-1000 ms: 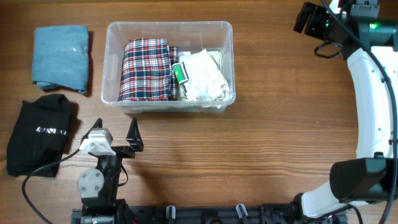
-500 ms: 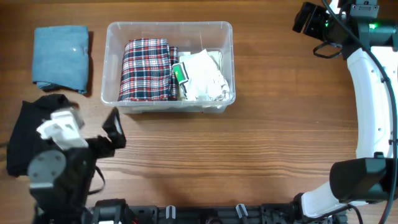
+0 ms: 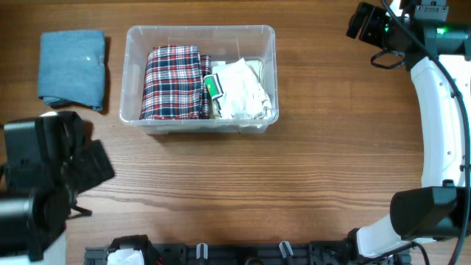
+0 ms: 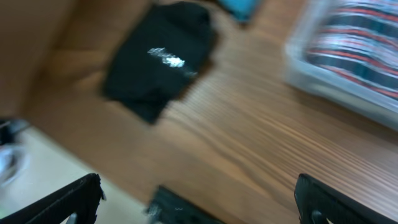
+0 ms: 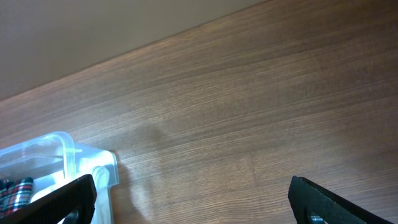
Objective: Pack container
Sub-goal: 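Reach the left gripper to the black shirt and grasp it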
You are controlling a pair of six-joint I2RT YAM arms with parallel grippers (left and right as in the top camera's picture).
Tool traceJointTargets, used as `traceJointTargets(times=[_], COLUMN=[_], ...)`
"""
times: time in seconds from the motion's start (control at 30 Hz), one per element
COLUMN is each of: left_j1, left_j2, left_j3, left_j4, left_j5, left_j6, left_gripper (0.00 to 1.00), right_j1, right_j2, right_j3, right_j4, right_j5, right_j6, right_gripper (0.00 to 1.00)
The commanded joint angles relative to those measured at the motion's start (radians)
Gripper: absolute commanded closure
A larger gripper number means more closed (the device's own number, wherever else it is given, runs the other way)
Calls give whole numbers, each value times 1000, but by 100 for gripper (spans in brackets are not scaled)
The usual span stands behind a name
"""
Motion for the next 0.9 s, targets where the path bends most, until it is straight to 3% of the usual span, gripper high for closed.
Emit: traceJointTargets(times=[0.0,0.17,0.3,0.6,0.73,0.87], left_j1=[39,90,188,223,211,211], left_j2=[90,278,452,599,826,915], left_j3=[13,7,-99,-482,-490,-490], left_j4=[24,111,156,669,826,920], left_j5=[-246,-241,-146,-111,-202,-277], left_j6=[-78,-83,-82,-55,2,0], left_gripper=[0,0,0,0,0,0], right_j1=[2,2,2,2,2,2], right_j2=[-1,-1,-1,-1,-1,-1], right_j3=[8,8,8,8,8,8], right_j4=[2,2,2,2,2,2], right_j5=[-8,-8,-8,-8,-8,-8], right_j6=[14,14,14,14,14,14], right_gripper=[0,0,0,0,0,0])
